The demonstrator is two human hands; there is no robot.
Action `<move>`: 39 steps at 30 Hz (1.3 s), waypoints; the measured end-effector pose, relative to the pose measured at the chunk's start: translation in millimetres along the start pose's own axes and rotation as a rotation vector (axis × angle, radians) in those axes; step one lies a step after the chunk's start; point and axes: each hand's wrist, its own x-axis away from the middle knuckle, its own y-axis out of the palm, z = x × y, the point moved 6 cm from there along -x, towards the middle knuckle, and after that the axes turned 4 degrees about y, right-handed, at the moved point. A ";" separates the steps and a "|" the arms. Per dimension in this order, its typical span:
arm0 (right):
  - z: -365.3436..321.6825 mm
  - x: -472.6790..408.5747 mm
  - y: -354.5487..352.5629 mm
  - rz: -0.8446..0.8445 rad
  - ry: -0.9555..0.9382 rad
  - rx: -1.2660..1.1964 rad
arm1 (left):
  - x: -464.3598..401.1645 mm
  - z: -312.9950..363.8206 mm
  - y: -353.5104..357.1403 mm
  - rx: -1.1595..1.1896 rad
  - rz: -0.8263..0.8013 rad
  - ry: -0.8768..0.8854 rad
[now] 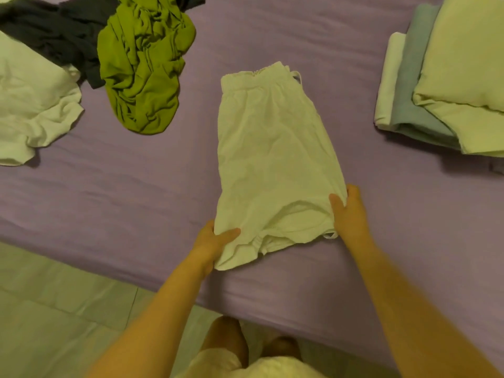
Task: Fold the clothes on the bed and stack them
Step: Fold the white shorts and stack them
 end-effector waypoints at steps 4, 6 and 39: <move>36.9 24.1 -1.2 -0.006 0.088 0.257 | 15.3 8.6 -14.4 -0.012 0.141 0.127; 57.0 43.6 -0.9 -0.007 0.153 0.430 | 25.3 13.2 -13.9 -0.021 0.094 0.200; -72.5 104.1 76.4 -0.149 -0.292 0.046 | 44.3 33.6 2.0 -0.884 0.220 0.632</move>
